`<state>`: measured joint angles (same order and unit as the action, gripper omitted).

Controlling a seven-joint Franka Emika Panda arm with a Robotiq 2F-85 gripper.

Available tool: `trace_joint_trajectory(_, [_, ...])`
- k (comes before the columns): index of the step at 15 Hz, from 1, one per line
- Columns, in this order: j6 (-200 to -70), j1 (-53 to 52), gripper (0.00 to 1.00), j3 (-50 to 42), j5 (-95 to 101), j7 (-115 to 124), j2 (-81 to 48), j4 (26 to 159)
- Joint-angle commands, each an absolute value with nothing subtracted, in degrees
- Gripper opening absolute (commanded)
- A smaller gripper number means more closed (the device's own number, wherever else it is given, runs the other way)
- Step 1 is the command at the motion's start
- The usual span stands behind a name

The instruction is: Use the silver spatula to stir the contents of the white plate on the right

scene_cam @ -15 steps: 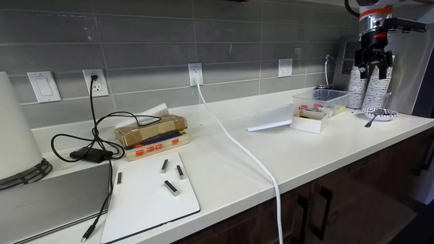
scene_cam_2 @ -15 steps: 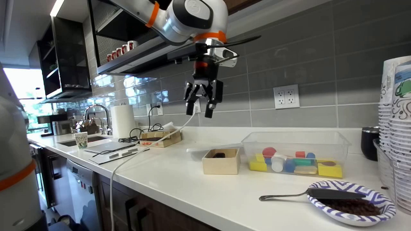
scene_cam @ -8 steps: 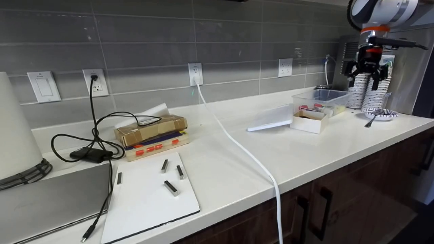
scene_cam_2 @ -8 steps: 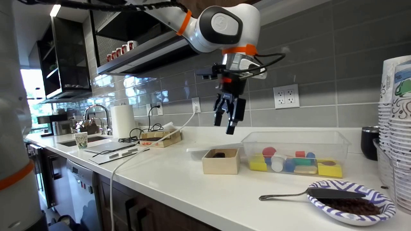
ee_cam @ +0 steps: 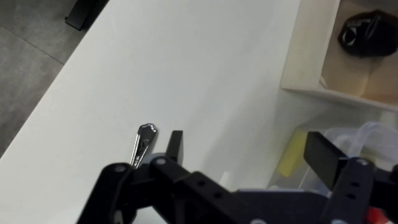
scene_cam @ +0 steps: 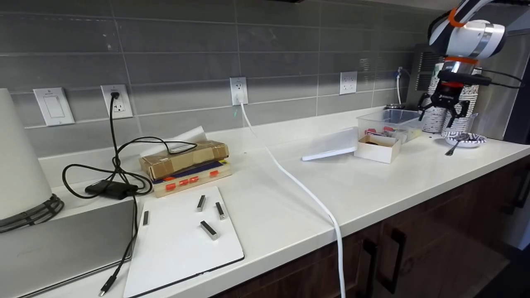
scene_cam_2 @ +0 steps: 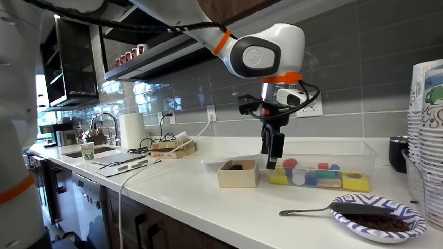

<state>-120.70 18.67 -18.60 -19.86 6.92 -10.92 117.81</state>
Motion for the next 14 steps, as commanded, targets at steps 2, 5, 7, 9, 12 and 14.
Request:
trace_joint_trajectory(2, [-129.7, 19.6, 1.0, -18.6, -24.0, 15.6, -15.5, 116.5])
trace_joint_trajectory(5, [-135.9, 19.6, 1.0, -19.2, -23.8, 22.5, -17.8, 117.4])
trace_joint_trajectory(7, [-138.0, 19.3, 1.0, -20.1, -22.8, 28.1, -19.5, 117.6])
trace_joint_trajectory(9, [-138.2, 19.1, 1.0, -20.8, -22.1, 32.2, -21.2, 117.5])
trace_joint_trajectory(12, [-137.0, 18.9, 1.0, -21.3, -21.7, 36.2, -23.0, 117.3])
trace_joint_trajectory(14, [-136.4, 18.5, 1.0, -21.6, -20.7, 38.9, -23.4, 117.5])
